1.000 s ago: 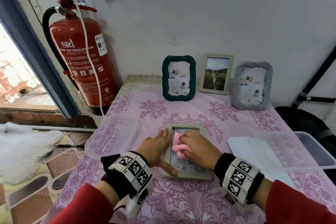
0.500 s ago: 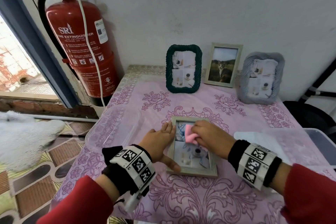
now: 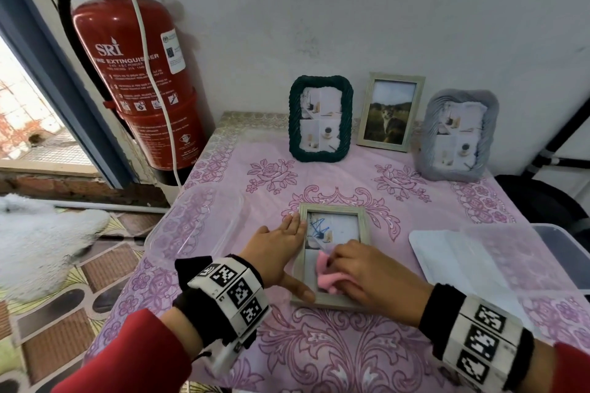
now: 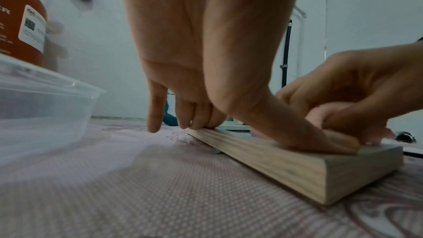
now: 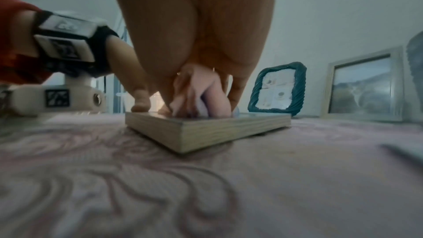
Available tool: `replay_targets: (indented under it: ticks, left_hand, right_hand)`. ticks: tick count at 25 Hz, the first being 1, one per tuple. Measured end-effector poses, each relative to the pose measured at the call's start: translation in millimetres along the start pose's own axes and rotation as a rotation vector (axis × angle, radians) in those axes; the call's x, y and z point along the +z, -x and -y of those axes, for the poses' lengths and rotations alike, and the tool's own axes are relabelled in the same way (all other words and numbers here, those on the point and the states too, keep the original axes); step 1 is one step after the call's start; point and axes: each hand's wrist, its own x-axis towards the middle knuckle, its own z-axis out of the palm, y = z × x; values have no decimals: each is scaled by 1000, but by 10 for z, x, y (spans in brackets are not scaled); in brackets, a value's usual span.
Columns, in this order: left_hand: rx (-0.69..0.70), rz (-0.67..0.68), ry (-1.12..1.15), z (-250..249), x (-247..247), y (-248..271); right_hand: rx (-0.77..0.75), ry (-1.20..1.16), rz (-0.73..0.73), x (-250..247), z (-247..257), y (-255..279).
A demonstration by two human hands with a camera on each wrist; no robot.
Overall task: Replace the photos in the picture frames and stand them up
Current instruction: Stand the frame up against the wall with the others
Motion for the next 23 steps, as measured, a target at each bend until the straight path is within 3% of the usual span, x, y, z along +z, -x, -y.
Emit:
replay_targets:
  ticks: [6,11,18,23]
  left_hand:
    - [26,-4,52,42,28,11]
    - [29,-3,58,50,36,-2]
    - [7,9,-22,1,-7,-9]
    - [22,1,22,34,18,2]
  right_hand:
    - [102,190,-13,-154,-223,-180]
    - [183,106,-29,-144,-388,-480]
    - [-48,41,17,-4,-83,-113]
    - [20,81,12,-70,-194,-16]
